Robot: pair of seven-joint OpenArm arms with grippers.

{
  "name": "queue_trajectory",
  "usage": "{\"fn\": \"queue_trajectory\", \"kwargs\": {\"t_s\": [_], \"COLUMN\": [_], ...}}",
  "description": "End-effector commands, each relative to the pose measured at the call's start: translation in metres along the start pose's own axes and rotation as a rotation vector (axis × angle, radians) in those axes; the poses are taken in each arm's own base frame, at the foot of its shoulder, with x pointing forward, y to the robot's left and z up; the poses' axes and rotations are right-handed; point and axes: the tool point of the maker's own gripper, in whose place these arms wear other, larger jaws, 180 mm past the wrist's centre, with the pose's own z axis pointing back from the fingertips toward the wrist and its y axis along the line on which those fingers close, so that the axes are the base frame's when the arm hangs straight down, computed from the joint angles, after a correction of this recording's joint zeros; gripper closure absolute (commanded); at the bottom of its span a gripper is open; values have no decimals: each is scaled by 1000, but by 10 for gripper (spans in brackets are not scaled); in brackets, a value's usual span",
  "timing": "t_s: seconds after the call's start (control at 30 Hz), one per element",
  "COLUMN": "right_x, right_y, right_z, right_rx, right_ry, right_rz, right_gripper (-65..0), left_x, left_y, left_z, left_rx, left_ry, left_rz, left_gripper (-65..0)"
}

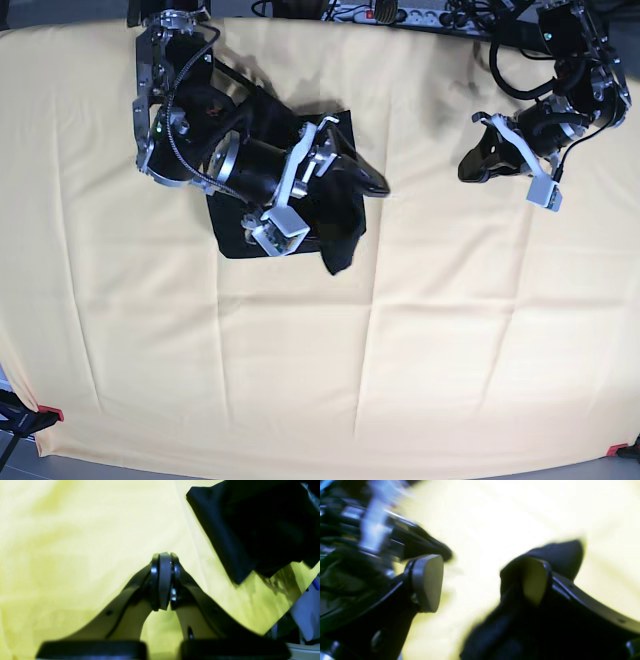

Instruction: Fold the T-shirt properly

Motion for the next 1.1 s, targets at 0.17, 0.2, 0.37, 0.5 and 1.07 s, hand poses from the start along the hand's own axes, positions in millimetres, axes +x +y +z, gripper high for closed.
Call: {"fn": "queue_trajectory", "kwargs": {"t_s": [0.17,0.2,0.37,0.5,1.07], "right_x": [40,36,25,13,-60], "right_y": [-11,-16,-26,-26,61], "right_z": [5,8,34,59,32], "right_rx": [-21,-36,-16,14,198], "right_ry": [-20,1,45,77,245], "right_rz": [143,140,103,65,-33], "right_gripper": [-497,-497,-497,-497,-479], "left_x": [12,13,16,18,22], "left_y": [0,1,9,11,7], "left_z": [6,7,14,18,18], "left_rx": [-2,1,20,19,-4], "left_ry": [-29,-26,-4,7,-14], "left_rz": [-33,-39,-75,-112,-109], "left_gripper": [0,0,0,0,0]}}
